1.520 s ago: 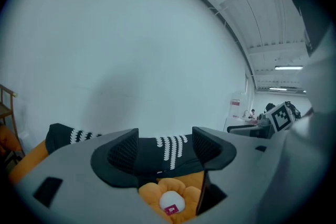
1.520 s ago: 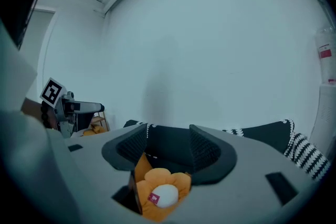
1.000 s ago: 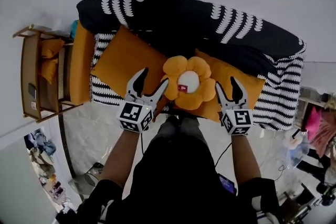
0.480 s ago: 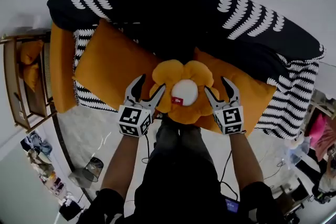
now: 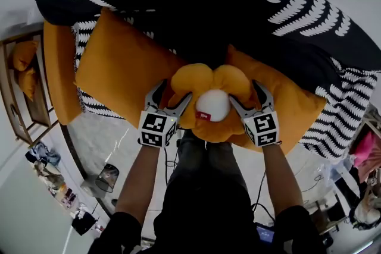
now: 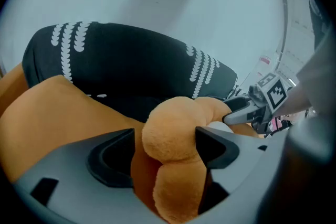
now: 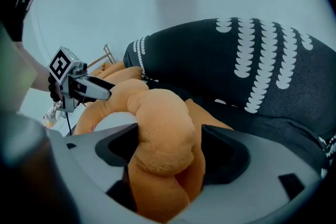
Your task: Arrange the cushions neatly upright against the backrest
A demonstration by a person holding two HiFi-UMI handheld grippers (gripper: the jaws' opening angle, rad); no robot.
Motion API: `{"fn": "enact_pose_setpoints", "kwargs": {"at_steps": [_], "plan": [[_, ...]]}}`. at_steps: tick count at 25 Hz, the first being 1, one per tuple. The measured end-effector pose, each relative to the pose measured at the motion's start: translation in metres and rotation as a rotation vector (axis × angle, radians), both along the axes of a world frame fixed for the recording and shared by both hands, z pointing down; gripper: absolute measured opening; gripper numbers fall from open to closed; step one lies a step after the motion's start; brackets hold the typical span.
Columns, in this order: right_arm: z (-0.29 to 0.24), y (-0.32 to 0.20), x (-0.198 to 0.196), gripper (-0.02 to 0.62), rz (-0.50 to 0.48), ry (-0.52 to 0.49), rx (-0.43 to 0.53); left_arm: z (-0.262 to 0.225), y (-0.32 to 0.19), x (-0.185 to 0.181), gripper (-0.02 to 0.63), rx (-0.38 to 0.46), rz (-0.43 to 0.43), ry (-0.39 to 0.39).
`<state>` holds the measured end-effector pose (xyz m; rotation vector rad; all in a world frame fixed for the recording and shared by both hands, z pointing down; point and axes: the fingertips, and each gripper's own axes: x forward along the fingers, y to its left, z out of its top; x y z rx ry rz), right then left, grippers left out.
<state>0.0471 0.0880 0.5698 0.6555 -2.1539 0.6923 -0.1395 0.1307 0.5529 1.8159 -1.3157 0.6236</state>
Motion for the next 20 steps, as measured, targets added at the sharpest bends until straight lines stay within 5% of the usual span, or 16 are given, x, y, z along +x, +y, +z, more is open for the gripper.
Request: {"fn": "enact_pose_setpoints", "kwargs": {"at_steps": [4,7,20], "plan": [[0.012,0.012,-0.007,0.32,0.007,0.002,-0.106,0.015,0.002,0.013,0.359,-0.083,-0.022,0.15],[0.003,0.013,-0.009,0.245,-0.006,0.013,-0.11,0.006,0.0,0.02,0.238,-0.094,-0.049,0.266],[-0.121,-0.076,-0.003,0.229,0.025,-0.065,0.265,-0.107,-0.088,0.03,0.21,0.202,-0.007,0.233]]}}
